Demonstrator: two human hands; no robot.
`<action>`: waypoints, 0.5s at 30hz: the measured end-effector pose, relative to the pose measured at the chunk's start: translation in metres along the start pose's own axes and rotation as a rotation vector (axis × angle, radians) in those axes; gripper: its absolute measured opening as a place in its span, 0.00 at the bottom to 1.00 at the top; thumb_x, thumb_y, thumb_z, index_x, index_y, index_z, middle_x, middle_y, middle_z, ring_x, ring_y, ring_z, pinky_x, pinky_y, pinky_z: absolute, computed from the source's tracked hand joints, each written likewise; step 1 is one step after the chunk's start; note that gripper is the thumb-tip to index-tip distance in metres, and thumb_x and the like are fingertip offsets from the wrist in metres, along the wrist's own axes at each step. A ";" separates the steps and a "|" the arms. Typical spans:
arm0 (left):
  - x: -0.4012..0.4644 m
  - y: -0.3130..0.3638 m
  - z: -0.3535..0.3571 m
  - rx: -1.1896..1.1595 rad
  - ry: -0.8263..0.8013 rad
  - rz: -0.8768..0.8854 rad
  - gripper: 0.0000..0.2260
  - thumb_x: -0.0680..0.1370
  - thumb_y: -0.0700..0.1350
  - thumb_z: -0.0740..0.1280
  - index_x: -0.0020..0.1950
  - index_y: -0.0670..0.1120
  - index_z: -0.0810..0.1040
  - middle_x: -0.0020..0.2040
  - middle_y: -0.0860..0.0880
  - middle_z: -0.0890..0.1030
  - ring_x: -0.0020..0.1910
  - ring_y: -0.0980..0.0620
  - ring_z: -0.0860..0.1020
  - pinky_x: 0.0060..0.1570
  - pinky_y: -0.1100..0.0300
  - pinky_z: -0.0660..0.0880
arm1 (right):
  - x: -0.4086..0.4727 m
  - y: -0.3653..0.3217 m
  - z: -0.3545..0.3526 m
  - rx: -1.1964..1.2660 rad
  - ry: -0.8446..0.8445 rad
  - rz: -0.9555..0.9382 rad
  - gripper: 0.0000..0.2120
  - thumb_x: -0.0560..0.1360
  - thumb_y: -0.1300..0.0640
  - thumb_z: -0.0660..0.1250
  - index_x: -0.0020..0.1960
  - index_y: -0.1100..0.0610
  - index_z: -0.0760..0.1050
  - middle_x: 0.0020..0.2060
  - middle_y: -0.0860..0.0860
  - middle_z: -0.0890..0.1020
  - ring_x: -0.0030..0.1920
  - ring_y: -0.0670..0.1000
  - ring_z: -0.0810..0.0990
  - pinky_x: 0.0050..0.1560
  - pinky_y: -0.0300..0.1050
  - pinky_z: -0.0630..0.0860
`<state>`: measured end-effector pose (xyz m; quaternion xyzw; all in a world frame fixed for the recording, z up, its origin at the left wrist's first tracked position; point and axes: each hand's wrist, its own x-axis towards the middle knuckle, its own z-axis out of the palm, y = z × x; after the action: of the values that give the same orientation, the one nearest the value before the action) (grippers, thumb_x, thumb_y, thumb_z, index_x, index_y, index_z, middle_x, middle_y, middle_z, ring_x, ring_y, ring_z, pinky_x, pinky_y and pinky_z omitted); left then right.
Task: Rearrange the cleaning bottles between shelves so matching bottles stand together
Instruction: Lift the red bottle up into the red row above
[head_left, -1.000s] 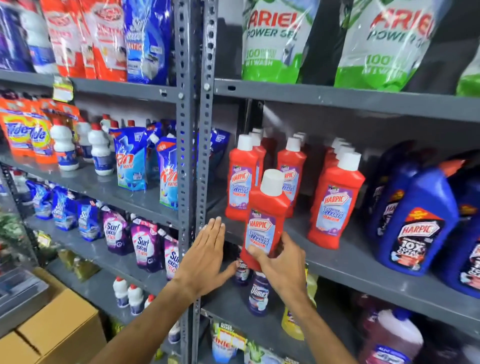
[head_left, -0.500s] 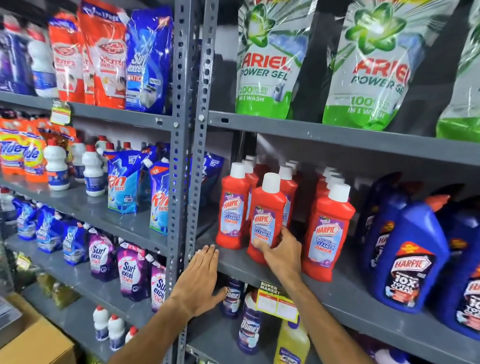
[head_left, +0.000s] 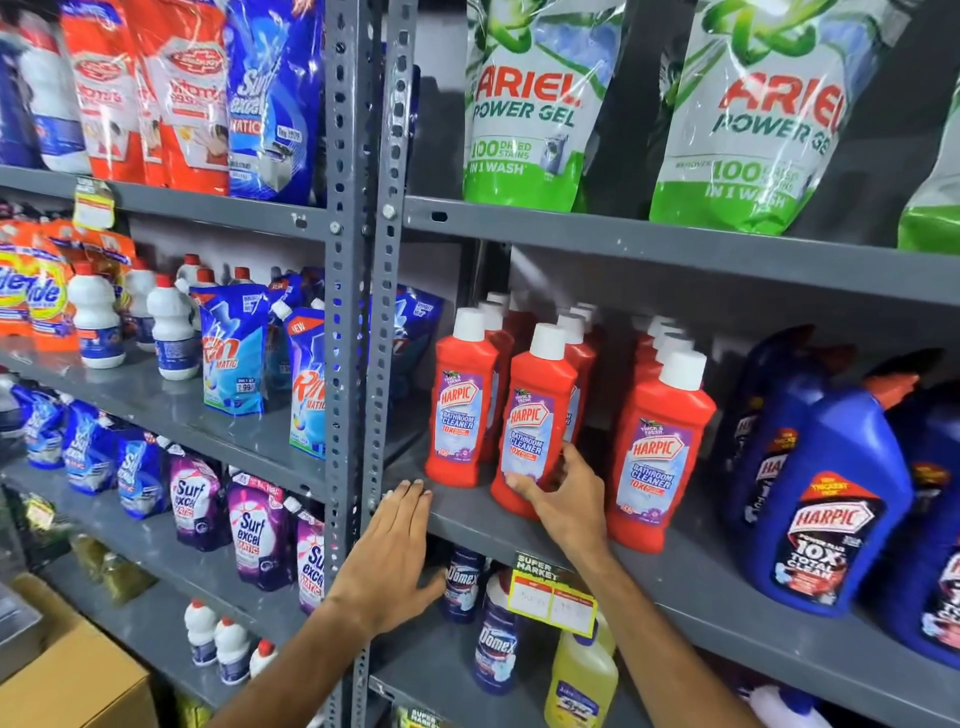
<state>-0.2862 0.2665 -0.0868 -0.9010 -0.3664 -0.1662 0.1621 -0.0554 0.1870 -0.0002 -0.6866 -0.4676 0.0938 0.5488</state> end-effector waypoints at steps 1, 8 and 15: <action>0.000 0.000 0.000 -0.009 -0.005 -0.005 0.44 0.76 0.66 0.59 0.78 0.32 0.64 0.77 0.32 0.69 0.77 0.35 0.67 0.75 0.39 0.67 | 0.000 0.002 0.000 -0.011 -0.019 0.003 0.35 0.65 0.50 0.85 0.68 0.53 0.76 0.60 0.48 0.86 0.57 0.46 0.85 0.63 0.49 0.82; -0.001 0.001 0.001 -0.024 -0.009 -0.016 0.45 0.77 0.67 0.58 0.80 0.33 0.60 0.80 0.33 0.64 0.80 0.35 0.62 0.77 0.39 0.64 | -0.001 0.012 0.000 -0.085 -0.107 0.042 0.37 0.67 0.52 0.85 0.72 0.54 0.74 0.65 0.51 0.84 0.63 0.50 0.83 0.67 0.52 0.80; 0.000 0.000 0.003 -0.027 -0.005 -0.013 0.45 0.77 0.68 0.57 0.81 0.34 0.59 0.80 0.33 0.64 0.81 0.36 0.61 0.78 0.40 0.63 | -0.001 0.014 0.001 -0.099 -0.075 0.067 0.37 0.68 0.55 0.84 0.72 0.55 0.74 0.65 0.53 0.84 0.64 0.52 0.83 0.68 0.53 0.79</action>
<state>-0.2861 0.2675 -0.0896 -0.9011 -0.3705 -0.1699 0.1481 -0.0485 0.1877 -0.0127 -0.7242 -0.4687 0.1146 0.4926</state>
